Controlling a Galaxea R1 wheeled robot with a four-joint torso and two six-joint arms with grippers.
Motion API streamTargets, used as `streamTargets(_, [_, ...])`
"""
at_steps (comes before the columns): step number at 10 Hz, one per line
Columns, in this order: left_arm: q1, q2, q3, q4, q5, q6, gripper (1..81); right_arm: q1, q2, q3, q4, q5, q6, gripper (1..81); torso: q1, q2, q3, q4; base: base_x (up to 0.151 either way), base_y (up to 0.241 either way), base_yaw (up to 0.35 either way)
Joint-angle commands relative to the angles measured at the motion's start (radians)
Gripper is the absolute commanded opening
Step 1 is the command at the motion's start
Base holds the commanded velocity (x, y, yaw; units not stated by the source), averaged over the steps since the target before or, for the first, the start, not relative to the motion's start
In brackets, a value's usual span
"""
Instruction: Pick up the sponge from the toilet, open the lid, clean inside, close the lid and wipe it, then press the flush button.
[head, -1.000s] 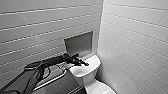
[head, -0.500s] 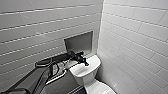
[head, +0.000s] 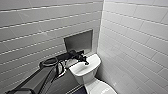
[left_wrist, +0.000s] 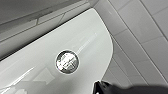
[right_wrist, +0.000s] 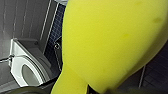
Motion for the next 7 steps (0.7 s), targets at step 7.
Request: streamTargets(7, [-0.188, 0.023, -0.016, 0.007, -0.082, 0.001, 1.0, 0.02, -0.024, 0.028, 0.006, -0.064, 0.005, 1.0, 0.001, 0.001, -0.098, 0.0, 0.0, 0.0, 0.0])
